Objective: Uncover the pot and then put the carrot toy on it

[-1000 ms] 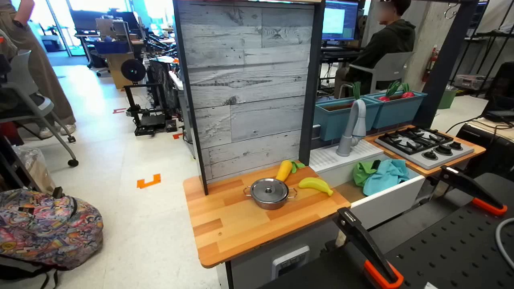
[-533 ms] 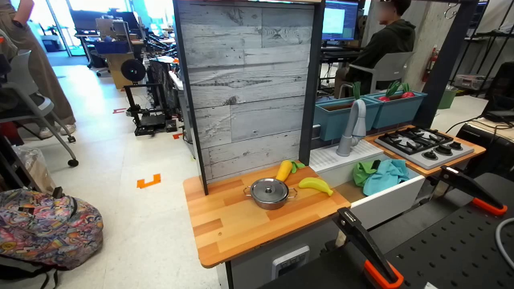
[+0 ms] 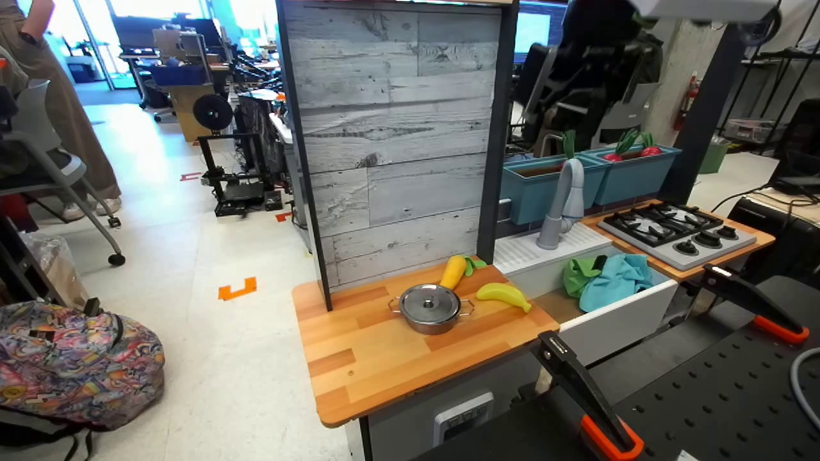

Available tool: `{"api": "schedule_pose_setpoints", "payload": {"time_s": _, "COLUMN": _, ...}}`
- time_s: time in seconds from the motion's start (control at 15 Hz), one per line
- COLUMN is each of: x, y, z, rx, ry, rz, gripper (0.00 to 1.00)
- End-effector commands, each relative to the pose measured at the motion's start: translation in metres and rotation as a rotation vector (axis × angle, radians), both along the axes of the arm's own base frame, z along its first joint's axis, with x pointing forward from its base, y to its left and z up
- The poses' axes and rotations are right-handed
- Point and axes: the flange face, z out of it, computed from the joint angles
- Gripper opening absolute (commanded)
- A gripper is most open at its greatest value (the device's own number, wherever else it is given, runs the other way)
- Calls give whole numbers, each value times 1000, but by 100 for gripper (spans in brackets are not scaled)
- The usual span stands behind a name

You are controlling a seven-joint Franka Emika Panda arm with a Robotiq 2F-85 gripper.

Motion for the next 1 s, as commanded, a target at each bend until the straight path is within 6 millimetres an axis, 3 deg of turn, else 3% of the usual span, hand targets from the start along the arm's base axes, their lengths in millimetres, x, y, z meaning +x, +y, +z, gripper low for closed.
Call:
{"api": "schedule_pose_setpoints", "payload": {"time_s": 0.0, "x": 11, "y": 23, "z": -72, "rx": 94, "ry": -1, "rz": 43, "gripper": 100}}
{"api": "schedule_pose_setpoints", "payload": {"time_s": 0.27, "x": 28, "y": 48, "z": -143, "rx": 169, "ry": 107, "rz": 85, "gripper": 100}}
{"api": "schedule_pose_setpoints", "payload": {"time_s": 0.4, "x": 41, "y": 52, "z": -168, "rx": 177, "ry": 147, "rz": 83, "gripper": 100}}
{"api": "schedule_pose_setpoints", "payload": {"time_s": 0.67, "x": 72, "y": 51, "z": -201, "rx": 187, "ry": 186, "rz": 52, "gripper": 100}}
{"api": "schedule_pose_setpoints", "payload": {"time_s": 0.93, "x": 92, "y": 55, "z": -229, "rx": 170, "ry": 230, "rz": 48, "gripper": 100}}
